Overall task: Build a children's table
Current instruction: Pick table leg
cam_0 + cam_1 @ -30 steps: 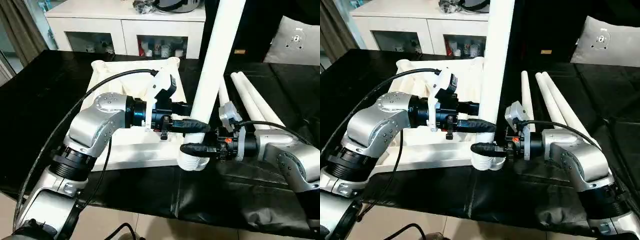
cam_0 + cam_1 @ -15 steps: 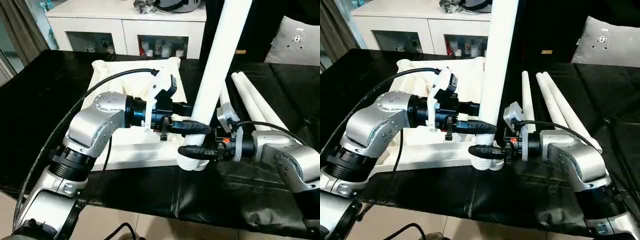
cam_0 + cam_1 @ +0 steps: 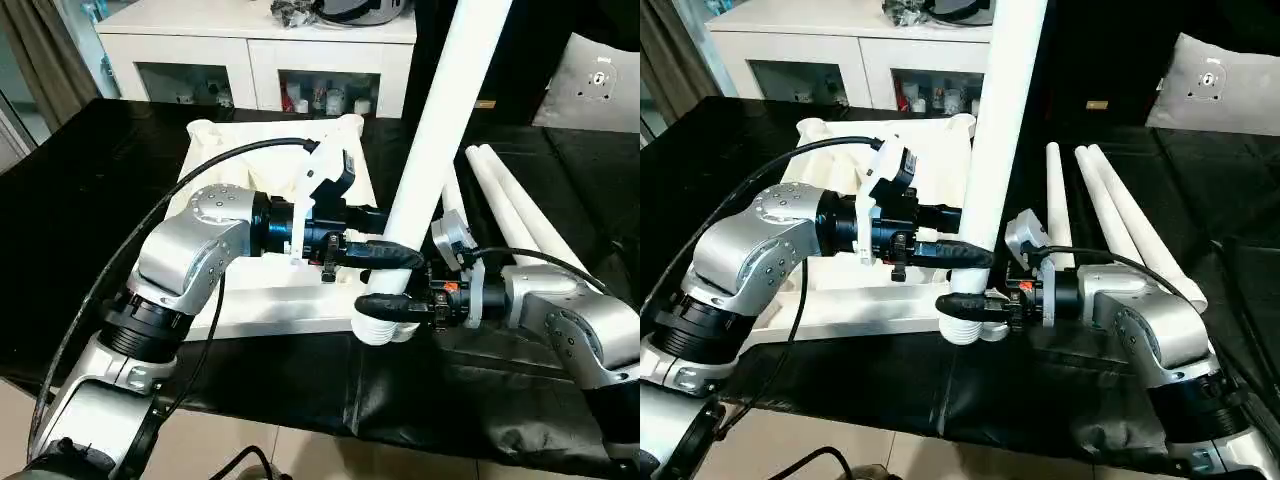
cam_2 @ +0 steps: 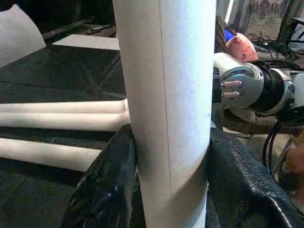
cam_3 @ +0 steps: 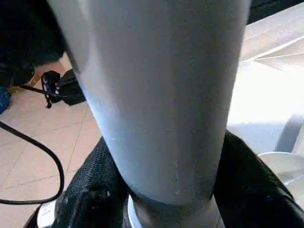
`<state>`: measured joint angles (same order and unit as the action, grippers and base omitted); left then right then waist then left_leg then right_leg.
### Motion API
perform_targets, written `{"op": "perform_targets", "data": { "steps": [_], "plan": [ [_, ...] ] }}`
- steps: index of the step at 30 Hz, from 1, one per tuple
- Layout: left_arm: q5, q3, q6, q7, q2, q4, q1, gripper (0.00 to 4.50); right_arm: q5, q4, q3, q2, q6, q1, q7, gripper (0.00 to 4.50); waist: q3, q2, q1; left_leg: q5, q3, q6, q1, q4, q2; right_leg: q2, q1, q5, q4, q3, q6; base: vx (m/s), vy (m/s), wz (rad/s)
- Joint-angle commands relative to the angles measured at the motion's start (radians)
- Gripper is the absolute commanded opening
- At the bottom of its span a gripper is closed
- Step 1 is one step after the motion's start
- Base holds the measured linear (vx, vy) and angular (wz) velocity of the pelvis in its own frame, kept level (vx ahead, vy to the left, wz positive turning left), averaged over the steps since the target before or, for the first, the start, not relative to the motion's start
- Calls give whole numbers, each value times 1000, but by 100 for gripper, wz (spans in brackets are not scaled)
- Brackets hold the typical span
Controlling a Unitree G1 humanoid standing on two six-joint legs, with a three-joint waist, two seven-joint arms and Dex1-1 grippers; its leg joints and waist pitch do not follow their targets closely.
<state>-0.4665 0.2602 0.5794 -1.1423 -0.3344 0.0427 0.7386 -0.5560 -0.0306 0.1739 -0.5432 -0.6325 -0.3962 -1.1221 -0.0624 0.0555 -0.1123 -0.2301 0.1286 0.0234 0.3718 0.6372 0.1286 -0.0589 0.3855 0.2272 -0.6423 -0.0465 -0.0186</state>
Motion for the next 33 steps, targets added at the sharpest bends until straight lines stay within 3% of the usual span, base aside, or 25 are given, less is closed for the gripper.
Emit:
{"op": "perform_targets", "data": {
  "steps": [1, 8, 11, 16, 22, 30, 33],
  "plan": [
    [-9, 1, 1, -8, 4, -35, 20, 186, -9, -5, -7, 6, -12, 1, 7, 204, 73, -18, -2, 42, -19, -97, 1, -68, 85, -97, -59, 17, 67, 51, -278, 0, 0, 0],
    [-7, -6, 2, -4, 3, -31, 23, 186, 15, 5, -12, 16, 18, -1, 20, 203, 73, -19, -2, 40, -19, -94, 2, -69, 84, -97, -60, 15, 67, 51, -276, 0, 0, 0],
    [-6, -8, 3, -5, 0, -31, 22, 186, -3, 9, -23, 25, 0, -9, 23, 270, 73, -17, -2, 41, -20, -94, 1, -69, 86, -98, -59, 14, 66, 51, -278, 0, 0, 0],
    [-6, -8, 4, -8, -1, -32, 22, 186, 3, 12, -25, 27, 2, -15, 28, 304, 73, -18, -1, 36, -19, -91, 0, -70, 85, -98, -59, 13, 67, 52, -277, 0, 0, 0],
    [-5, -6, 4, -13, -1, -34, 21, 186, -2, 9, -27, 25, 0, -10, 13, 306, 73, -15, -3, 34, -19, -90, 1, -69, 85, -98, -59, 19, 68, 52, -276, 0, 0, 0],
    [0, -4, -1, -16, 3, -22, 30, 186, -1, 5, -18, 21, 5, -6, 6, 230, 72, -14, -2, 30, -20, -89, 1, -70, 85, -97, -60, 12, 68, 52, -278, 0, 0, 0],
    [2, -4, -3, -18, 4, -19, 32, 186, 1, 10, -20, 22, 6, -8, 5, 221, 74, -14, -2, 33, -21, -89, 1, -70, 86, -97, -60, 5, 67, 51, -280, 0, 0, 0]
  ]
}}
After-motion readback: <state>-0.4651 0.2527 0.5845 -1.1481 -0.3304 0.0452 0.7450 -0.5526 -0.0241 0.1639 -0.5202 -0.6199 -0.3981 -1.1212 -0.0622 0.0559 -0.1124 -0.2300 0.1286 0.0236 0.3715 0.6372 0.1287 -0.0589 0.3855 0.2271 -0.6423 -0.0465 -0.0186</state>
